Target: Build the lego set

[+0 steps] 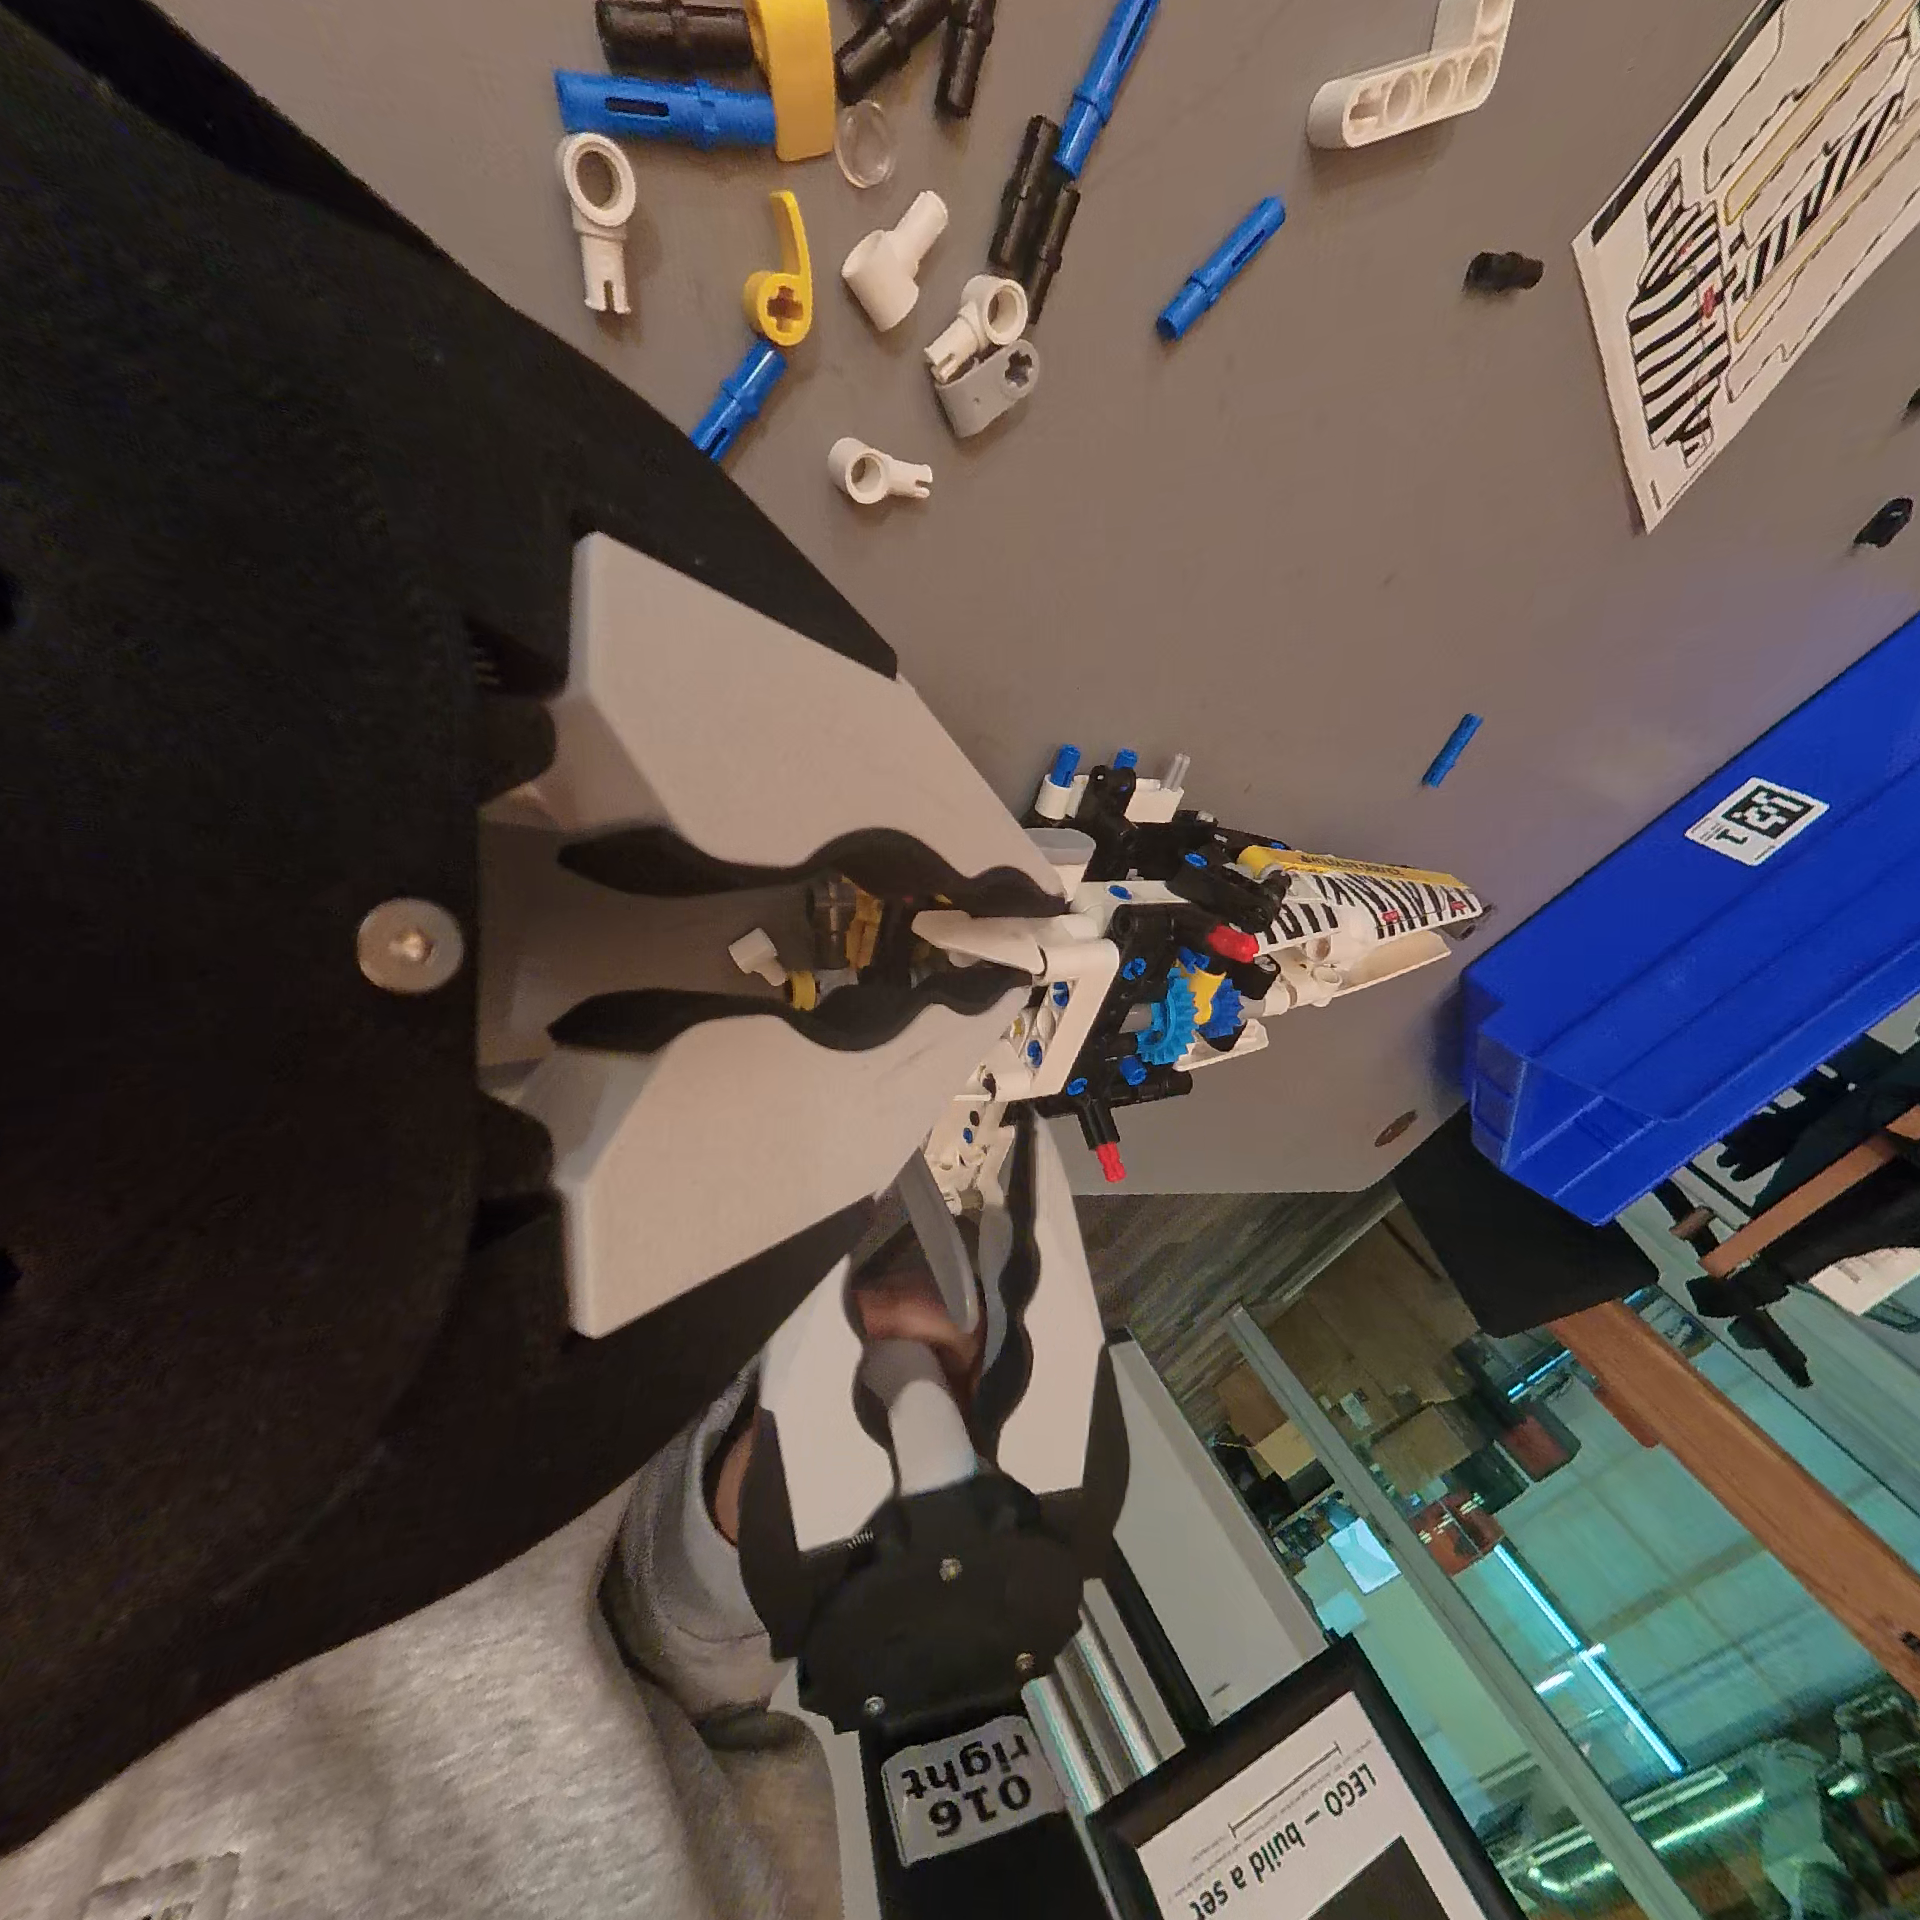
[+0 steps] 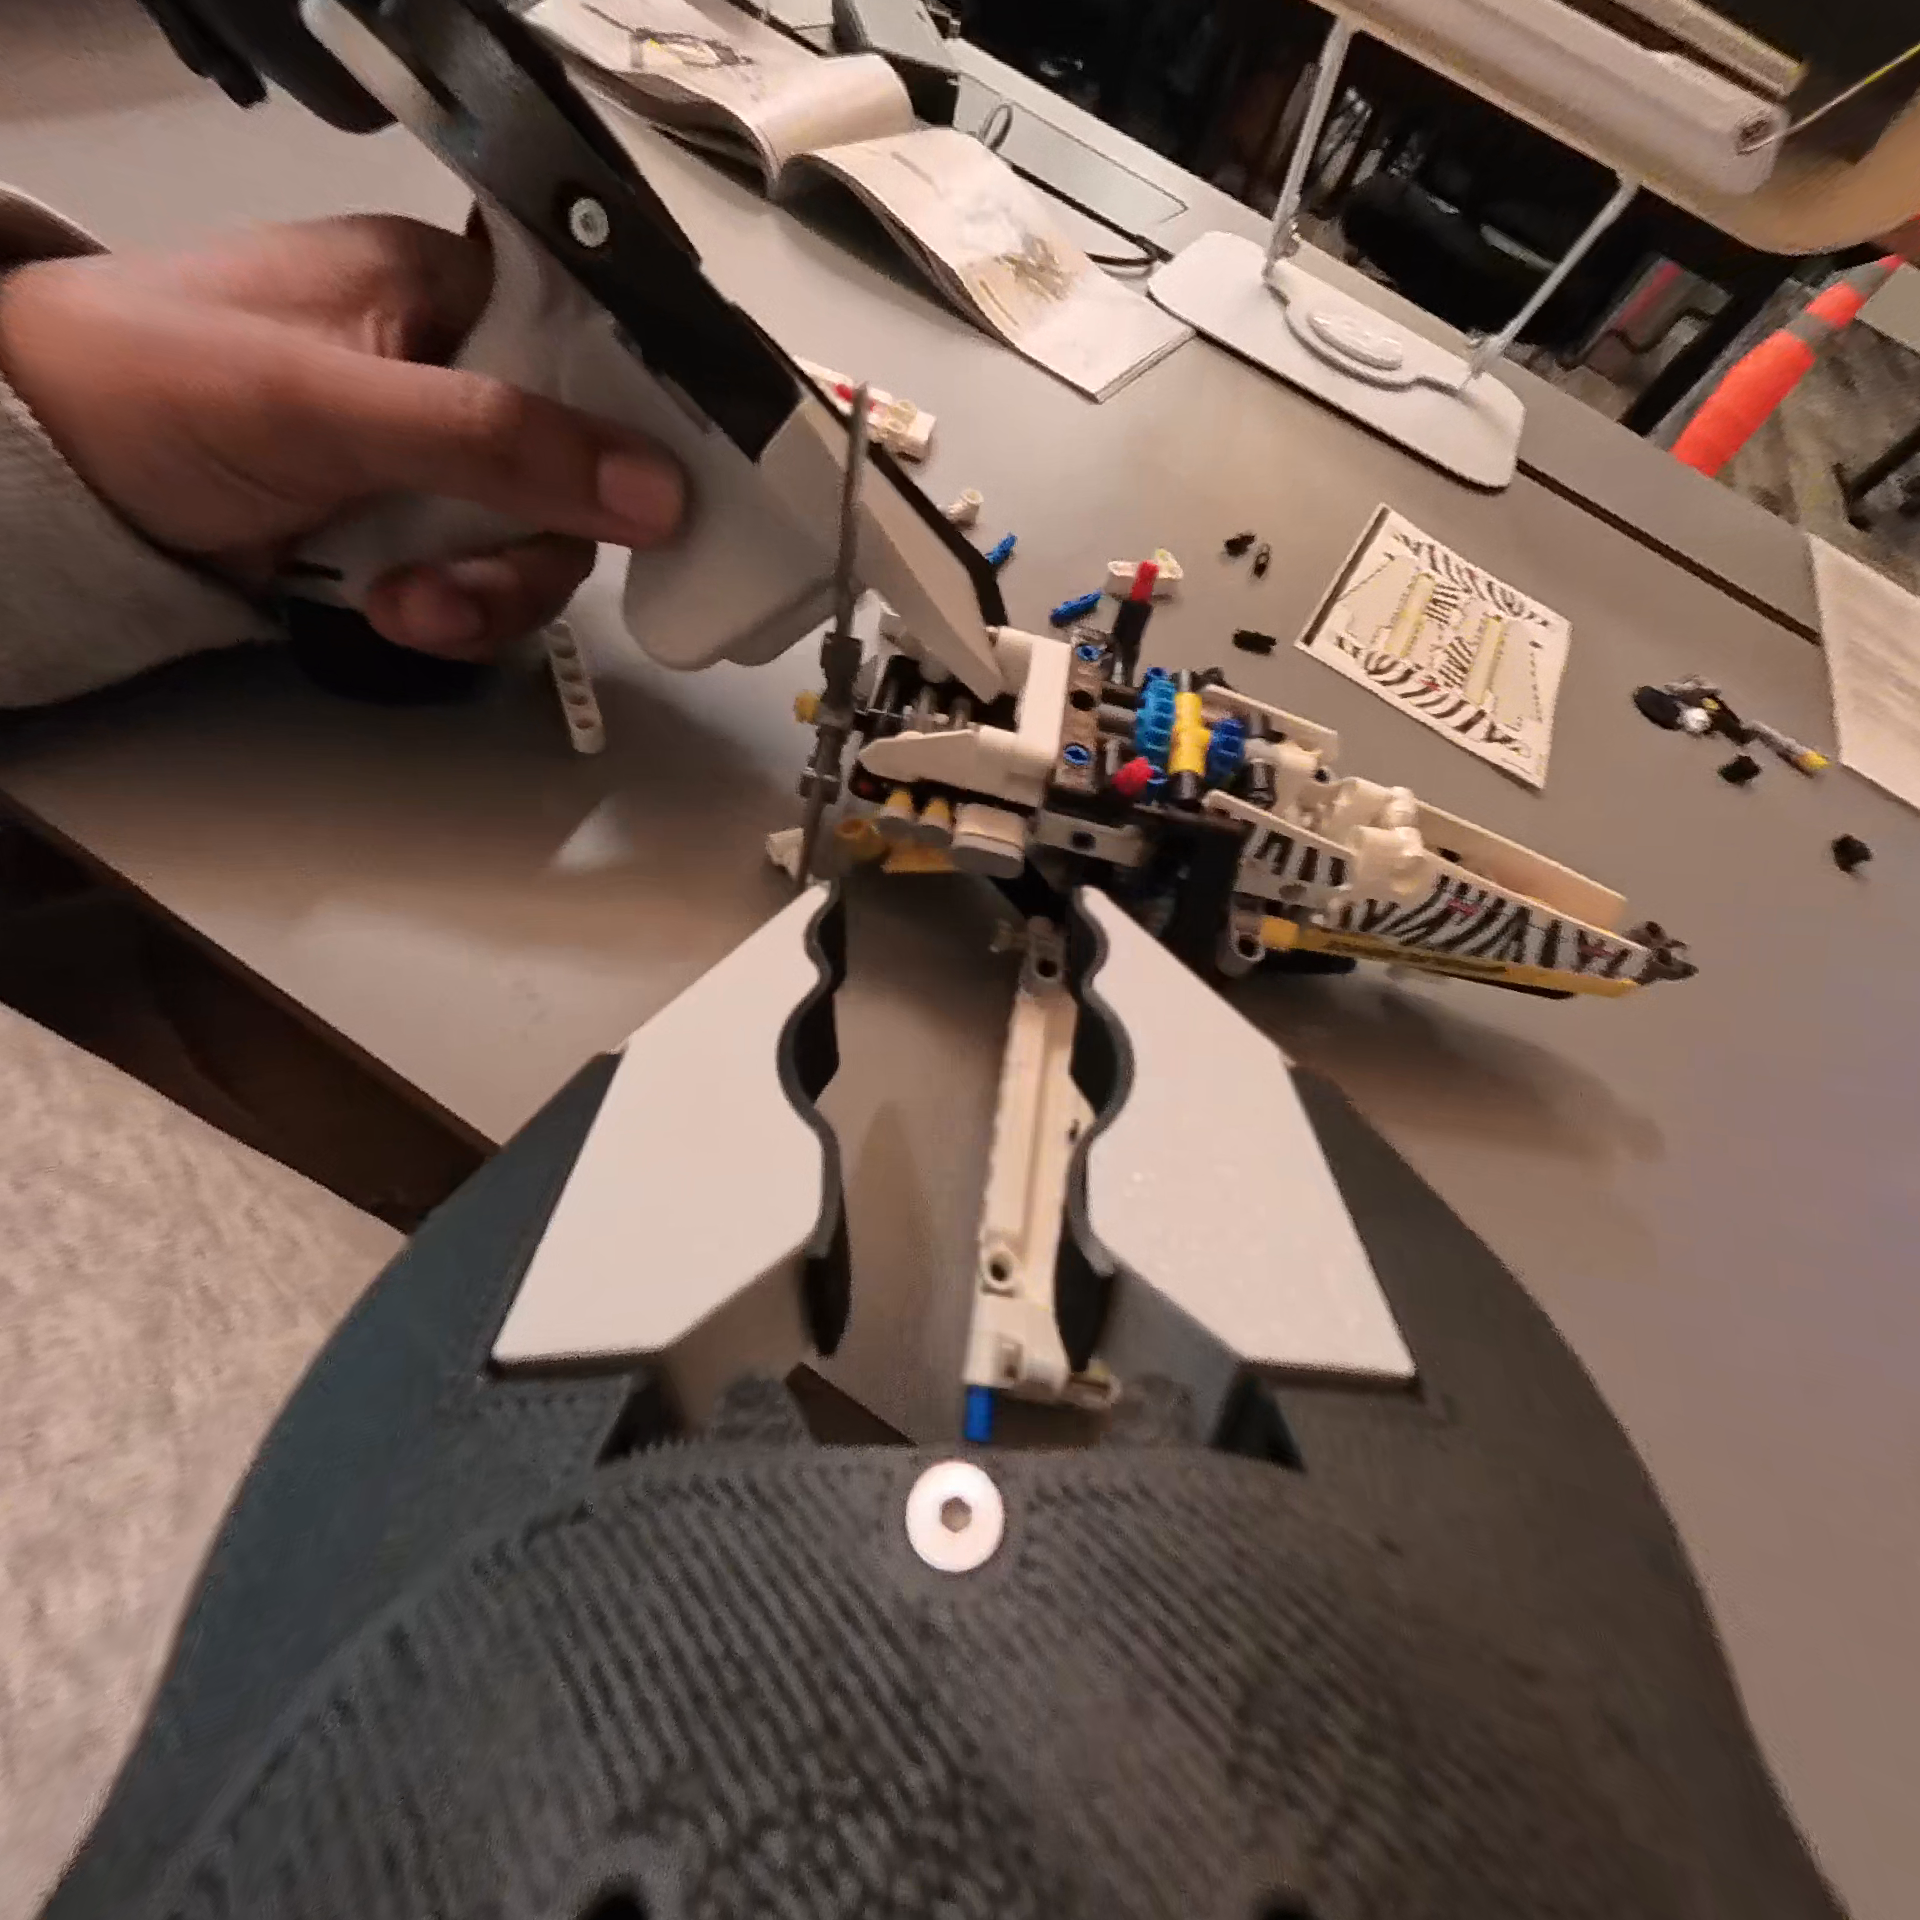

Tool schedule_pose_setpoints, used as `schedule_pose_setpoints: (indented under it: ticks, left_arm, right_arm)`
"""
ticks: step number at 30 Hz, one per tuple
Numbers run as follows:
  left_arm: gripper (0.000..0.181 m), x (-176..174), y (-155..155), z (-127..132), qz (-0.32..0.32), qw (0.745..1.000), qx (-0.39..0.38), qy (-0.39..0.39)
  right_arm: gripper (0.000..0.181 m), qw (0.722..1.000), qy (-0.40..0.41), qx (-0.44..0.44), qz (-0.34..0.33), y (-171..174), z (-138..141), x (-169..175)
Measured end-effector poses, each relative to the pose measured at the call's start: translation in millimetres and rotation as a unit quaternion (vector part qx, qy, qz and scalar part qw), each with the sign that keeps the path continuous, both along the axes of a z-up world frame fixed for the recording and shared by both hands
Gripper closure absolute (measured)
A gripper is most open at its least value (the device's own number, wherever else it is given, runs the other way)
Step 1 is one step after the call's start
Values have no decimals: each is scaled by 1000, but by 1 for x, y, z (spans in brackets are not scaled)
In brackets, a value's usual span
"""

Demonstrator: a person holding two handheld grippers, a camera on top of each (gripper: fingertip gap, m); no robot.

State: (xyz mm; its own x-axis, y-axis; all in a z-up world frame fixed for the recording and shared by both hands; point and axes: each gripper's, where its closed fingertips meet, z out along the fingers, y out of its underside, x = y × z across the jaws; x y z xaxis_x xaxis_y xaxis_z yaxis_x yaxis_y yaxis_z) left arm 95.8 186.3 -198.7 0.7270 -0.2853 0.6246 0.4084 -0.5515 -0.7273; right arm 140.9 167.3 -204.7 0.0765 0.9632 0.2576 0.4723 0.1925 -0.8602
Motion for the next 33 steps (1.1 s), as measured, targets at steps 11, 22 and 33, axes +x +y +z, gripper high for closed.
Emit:
schedule_pose_setpoints:
  ticks: [11, 22, 33]
  left_arm:
    - [172, 14, -4, 3, -34, 999, 11, -1]
    - [172, 17, -5, 3, -40, 999, 9, -1]
    - [172, 15, -4, 2, -33, 999, 6, -6]
  right_arm:
    - [125, 988, -82, 72, -107, 27, -24, 0]
    - [129, 989, -98, 12, -111, 30, -31, -2]
    - [129, 992, -100, 7, -80, 31, -31, -5]
